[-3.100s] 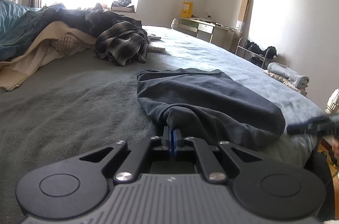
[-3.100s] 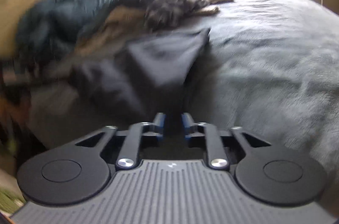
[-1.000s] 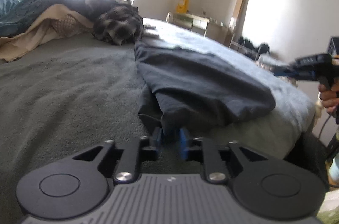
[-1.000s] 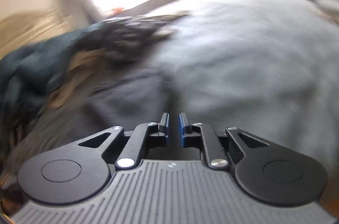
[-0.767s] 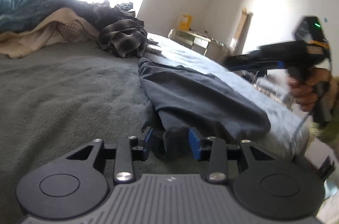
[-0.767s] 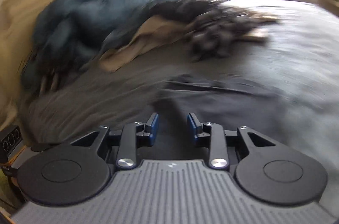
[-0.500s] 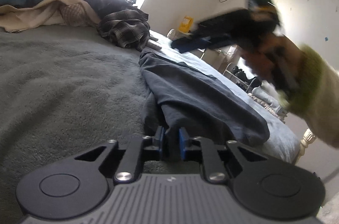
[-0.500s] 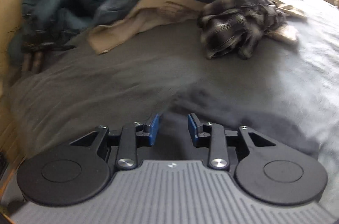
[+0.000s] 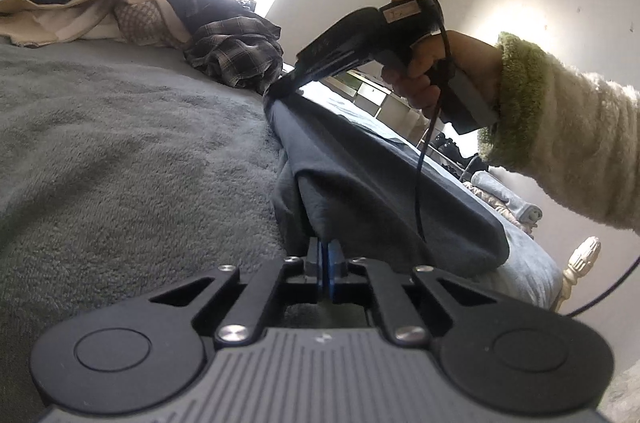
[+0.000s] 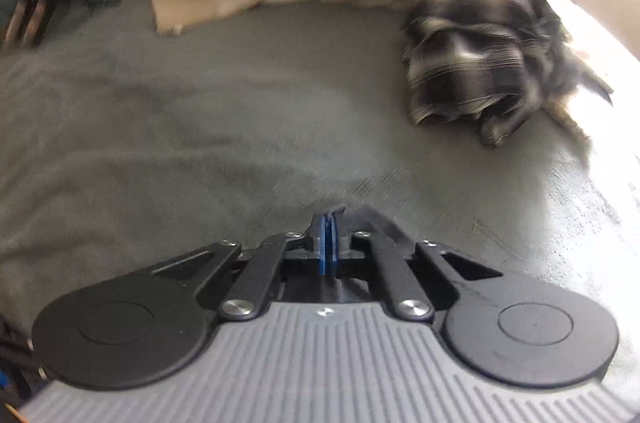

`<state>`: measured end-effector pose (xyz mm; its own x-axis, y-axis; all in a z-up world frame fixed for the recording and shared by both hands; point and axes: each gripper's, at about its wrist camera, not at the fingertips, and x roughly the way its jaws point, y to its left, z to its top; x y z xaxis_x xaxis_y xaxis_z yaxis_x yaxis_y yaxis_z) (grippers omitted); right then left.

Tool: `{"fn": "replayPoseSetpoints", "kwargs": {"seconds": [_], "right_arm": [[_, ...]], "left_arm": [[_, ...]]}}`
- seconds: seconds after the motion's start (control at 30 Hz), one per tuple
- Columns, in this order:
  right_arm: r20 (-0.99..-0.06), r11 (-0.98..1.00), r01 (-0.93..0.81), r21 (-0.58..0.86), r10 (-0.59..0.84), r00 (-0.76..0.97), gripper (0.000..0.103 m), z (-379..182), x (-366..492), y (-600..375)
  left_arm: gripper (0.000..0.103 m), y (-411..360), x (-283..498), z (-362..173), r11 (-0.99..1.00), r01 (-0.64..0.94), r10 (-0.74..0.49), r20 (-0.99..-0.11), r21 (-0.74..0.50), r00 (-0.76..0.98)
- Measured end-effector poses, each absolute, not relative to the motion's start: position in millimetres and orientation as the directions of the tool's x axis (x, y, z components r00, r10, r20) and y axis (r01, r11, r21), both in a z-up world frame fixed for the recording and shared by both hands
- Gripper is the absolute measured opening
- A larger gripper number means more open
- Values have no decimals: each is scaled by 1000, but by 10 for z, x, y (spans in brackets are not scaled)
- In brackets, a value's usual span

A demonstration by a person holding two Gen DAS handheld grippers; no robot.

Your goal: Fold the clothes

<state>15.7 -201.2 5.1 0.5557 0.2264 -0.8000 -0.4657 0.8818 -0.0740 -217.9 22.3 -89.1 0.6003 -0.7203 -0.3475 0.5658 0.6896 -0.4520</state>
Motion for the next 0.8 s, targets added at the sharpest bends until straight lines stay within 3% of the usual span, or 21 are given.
{"fn": "replayPoseSetpoints", "kwargs": {"seconds": [0.4, 0.47, 0.57, 0.7, 0.73, 0.8], "right_arm": [[-732, 944, -323, 67, 266, 627, 2, -62, 340, -2359], [-694, 967, -248, 51, 213, 688, 5, 37, 335, -2470], [-636, 971, -180, 160, 241, 733, 5, 288, 243, -2829], [-626, 952, -237, 192, 305, 718, 6, 591, -239, -3181], [-645, 946, -262, 190, 321, 693, 9, 589, -362, -3220], [-674, 941, -304, 147, 321, 666, 25, 546, -563, -3268]], "left_arm": [[3, 212, -2176, -886, 697, 571, -715, -364, -433, 597], [3, 204, -2184, -870, 704, 571, -709, -374, -424, 598], [5, 197, -2190, -831, 713, 569, -701, -387, -410, 599], [7, 198, -2209, -794, 722, 566, -691, -396, -398, 604], [7, 192, -2213, -789, 726, 565, -688, -401, -393, 605], [7, 177, -2217, -773, 732, 564, -682, -412, -383, 605]]}}
